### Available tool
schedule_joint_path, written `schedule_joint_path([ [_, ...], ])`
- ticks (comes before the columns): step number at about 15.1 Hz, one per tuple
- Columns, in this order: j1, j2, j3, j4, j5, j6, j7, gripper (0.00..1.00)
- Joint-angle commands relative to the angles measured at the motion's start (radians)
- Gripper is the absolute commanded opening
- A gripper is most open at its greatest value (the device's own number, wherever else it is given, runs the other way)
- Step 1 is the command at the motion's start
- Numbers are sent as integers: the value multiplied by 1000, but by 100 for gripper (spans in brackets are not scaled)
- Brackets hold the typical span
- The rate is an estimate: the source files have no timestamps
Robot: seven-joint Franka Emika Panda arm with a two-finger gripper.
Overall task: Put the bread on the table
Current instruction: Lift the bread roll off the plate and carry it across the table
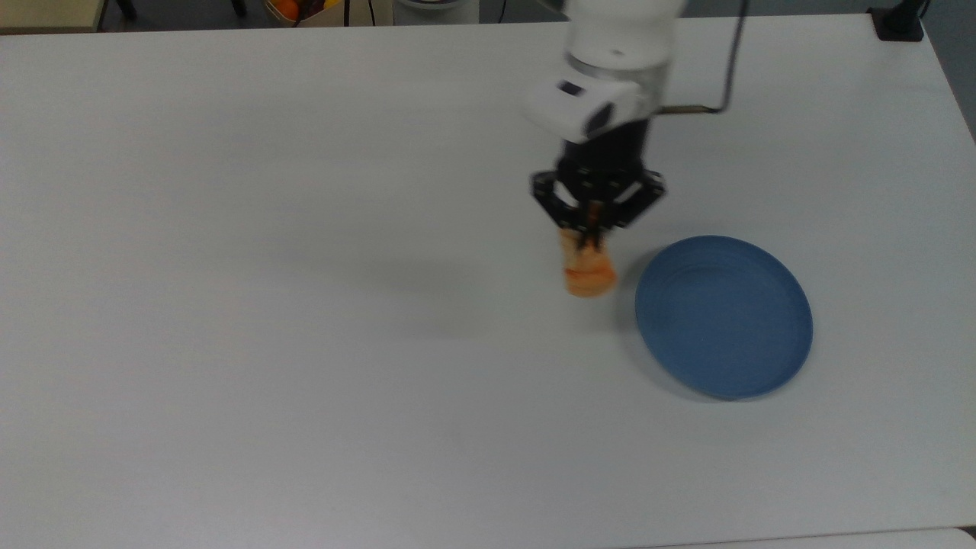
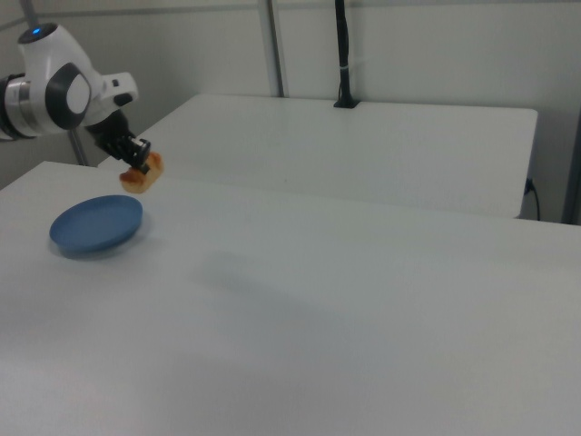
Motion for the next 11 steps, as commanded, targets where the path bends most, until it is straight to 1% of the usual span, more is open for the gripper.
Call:
schedule_joint_path([
  [1,-122,-205,7,-195,17,-62,-154,0],
  [2,-148,-231,-8,-219,36,-68,-200,0],
  [3,-163,-253,-43,-236,56,-78,-251,0],
  [4,-165,-265,-92,-247,77,-99,-304,0],
  [5,-165,-270,-175,-247,106,-143,-389,0],
  [8,-168,-276,-353,-264,175,-153,-559,0],
  [10,-168,-275,-459,-288,206,-150,-670,0],
  [11,-170,-271,-532,-310,220,-144,-746,0],
])
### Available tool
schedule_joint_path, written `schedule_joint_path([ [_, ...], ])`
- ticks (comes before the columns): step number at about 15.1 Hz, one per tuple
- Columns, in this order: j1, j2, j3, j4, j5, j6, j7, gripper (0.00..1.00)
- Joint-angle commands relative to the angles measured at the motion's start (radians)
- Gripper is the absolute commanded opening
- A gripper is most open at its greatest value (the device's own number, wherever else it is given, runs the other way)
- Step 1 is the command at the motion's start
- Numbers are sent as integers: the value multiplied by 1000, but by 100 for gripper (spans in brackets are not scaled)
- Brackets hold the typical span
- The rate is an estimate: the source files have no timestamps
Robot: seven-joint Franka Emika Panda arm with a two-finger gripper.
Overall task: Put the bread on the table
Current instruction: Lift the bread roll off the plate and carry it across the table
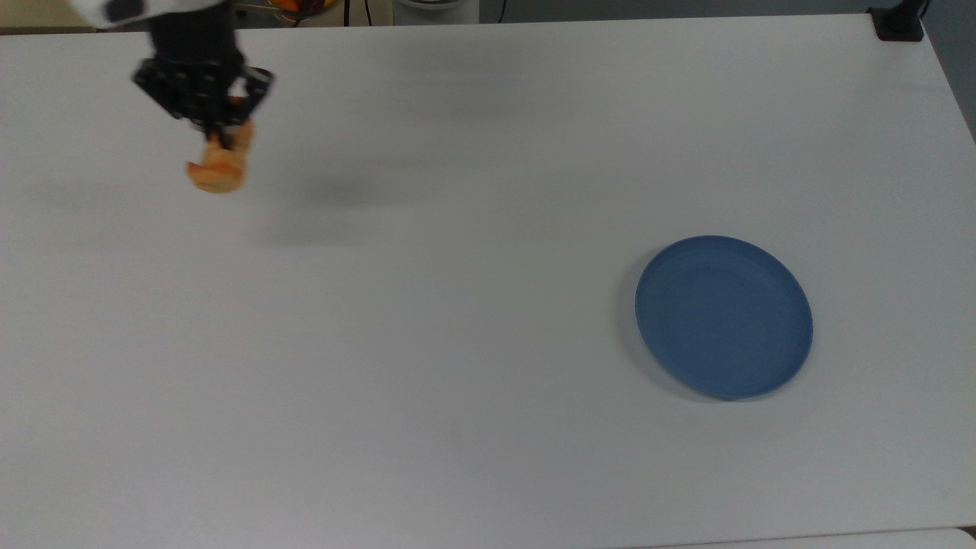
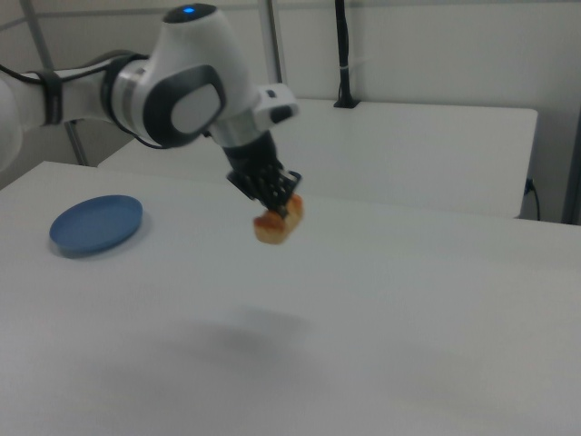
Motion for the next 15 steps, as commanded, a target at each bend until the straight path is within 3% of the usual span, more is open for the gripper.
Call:
schedule_joint_path([
  [1,18,-26,-176,-90,49,3,-195,0],
  [3,6,-23,-248,-114,76,24,-301,0],
  [5,-26,-17,-277,-165,89,67,-393,0],
  [10,-100,81,-277,-315,86,327,-432,0],
  [15,-158,139,-274,-311,97,408,-499,0],
])
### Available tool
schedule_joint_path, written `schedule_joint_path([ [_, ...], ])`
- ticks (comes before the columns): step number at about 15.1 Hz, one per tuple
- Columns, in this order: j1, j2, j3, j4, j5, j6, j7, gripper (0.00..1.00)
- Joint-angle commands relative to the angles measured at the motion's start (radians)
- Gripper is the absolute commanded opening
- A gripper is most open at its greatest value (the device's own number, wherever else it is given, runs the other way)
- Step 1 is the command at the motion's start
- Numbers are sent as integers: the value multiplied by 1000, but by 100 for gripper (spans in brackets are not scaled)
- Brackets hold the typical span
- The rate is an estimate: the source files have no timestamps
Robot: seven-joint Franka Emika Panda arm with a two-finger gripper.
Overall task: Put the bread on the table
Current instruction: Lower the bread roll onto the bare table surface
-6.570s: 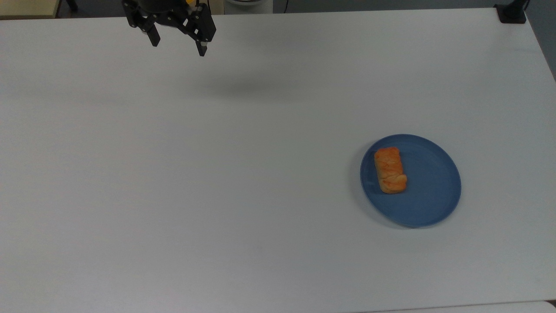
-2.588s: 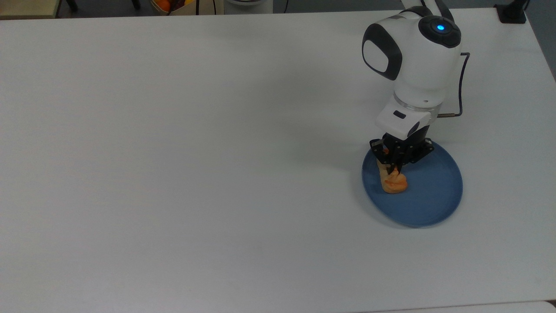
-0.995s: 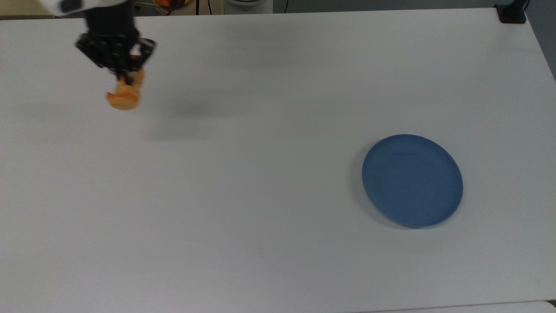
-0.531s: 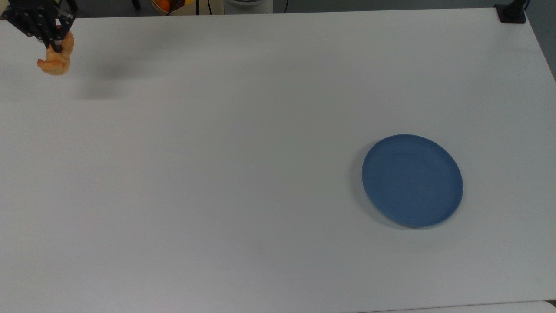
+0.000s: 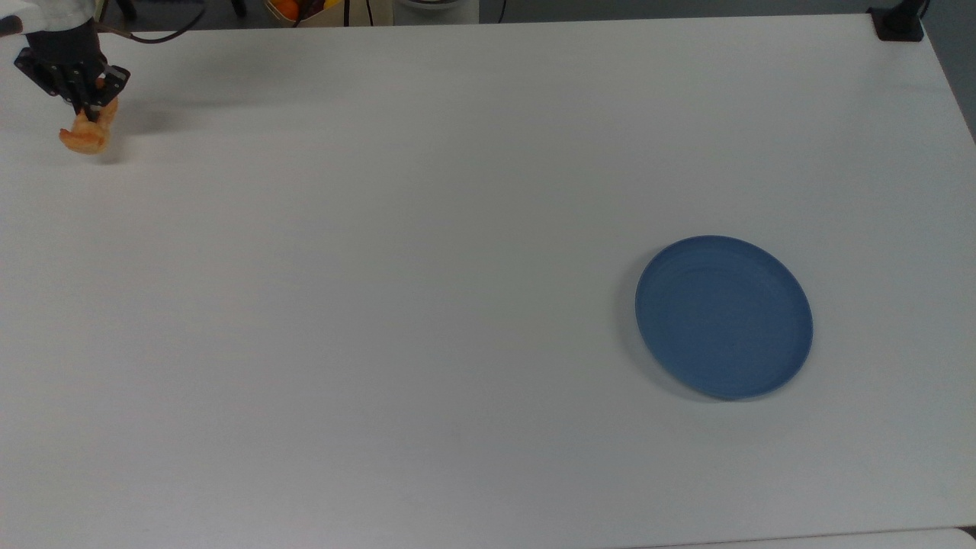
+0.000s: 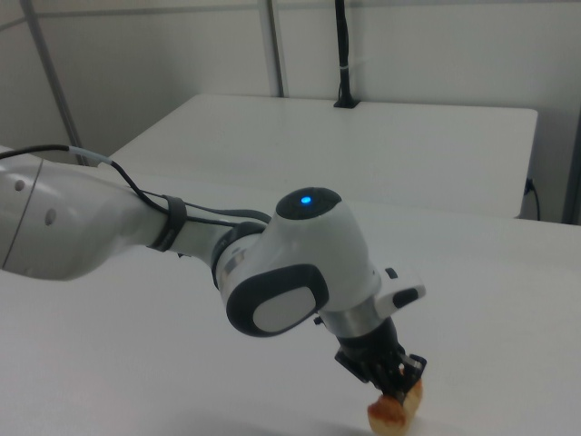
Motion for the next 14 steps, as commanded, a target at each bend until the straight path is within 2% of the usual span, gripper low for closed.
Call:
schedule_joint_path([
  [1,-36,24,6,15,43,17,-77,0],
  [5,-71,72,17,22,115,84,-120,0],
  [7,-89,112,43,37,168,132,-123,0],
  [10,-128,144,81,62,178,133,-131,0],
  [11,-147,159,102,95,178,133,-131,0],
  [13,-166,175,124,109,178,133,-129,4],
  [14,-168,176,126,109,178,133,-130,11],
])
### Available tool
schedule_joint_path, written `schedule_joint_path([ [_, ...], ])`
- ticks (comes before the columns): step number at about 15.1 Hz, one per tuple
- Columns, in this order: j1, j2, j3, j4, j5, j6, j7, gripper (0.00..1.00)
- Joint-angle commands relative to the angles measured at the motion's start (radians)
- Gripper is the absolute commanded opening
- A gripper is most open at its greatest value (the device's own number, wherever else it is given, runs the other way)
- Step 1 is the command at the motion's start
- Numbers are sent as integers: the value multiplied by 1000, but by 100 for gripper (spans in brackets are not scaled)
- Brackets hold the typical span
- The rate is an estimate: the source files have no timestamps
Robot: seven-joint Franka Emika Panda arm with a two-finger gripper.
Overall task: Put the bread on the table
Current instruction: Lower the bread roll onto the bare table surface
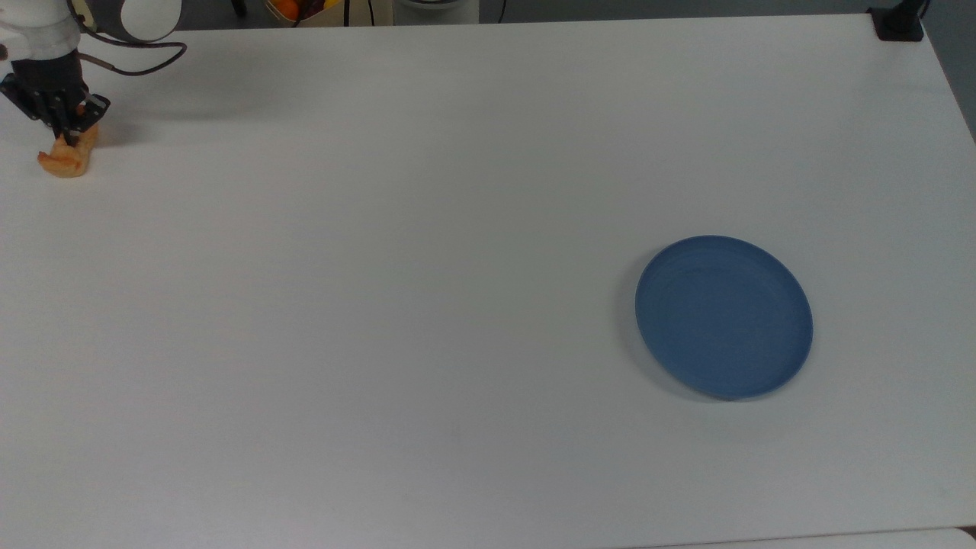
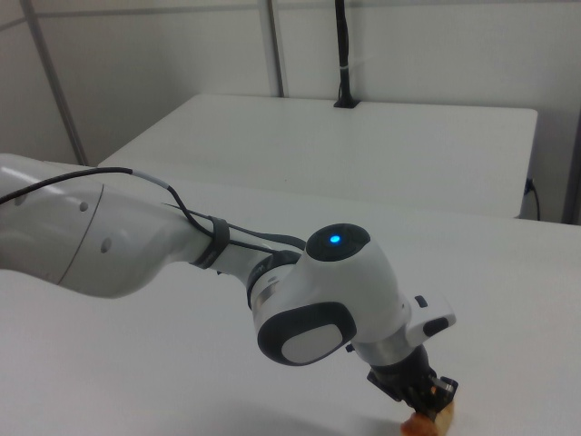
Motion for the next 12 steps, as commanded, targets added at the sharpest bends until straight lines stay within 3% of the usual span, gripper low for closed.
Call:
schedule_joint_path([
  [1,-32,26,31,34,27,12,-33,28],
  [2,-32,26,31,34,25,13,-35,44],
  [7,-35,25,31,34,25,12,-99,100],
  [12,-36,20,31,34,24,9,-104,100],
])
